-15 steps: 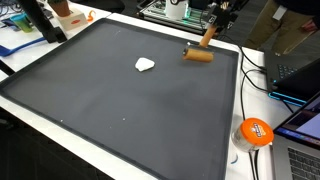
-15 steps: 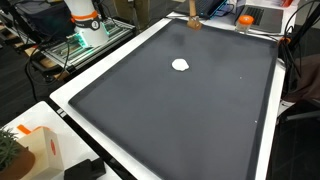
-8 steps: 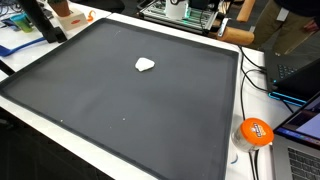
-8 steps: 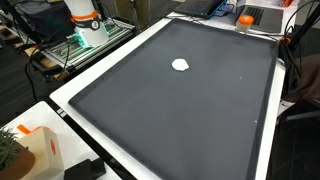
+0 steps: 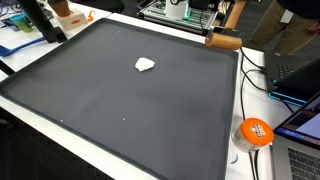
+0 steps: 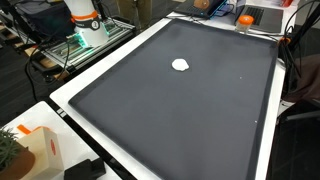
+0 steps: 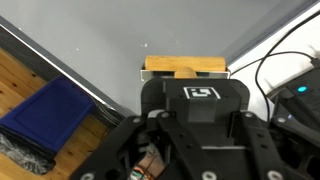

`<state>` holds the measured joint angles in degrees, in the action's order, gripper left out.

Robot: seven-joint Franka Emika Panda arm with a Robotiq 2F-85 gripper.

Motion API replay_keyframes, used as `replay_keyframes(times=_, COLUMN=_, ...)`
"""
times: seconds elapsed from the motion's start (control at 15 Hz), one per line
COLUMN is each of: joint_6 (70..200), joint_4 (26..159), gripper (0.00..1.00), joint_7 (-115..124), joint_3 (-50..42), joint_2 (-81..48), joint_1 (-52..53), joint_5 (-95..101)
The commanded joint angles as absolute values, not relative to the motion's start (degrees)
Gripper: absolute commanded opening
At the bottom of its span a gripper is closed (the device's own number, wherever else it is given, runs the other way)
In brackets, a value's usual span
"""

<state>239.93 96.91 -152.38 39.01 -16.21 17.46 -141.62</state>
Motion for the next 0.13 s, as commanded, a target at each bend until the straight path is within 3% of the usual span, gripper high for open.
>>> replay_keyframes(times=0.0, joint_6=244.4, joint_4=99.1, gripper=0.72, joint_7=-143.8, joint_3=34.6, joint_2=-14.8, joint_1=19.6, joint_5=-139.2)
replay_keyframes(times=0.07, joint_6=241.9, joint_4=102.1, gripper=0.73, joint_7=-142.6, joint_3=33.5, joint_2=-13.8, joint_1=19.1, joint_5=-139.7)
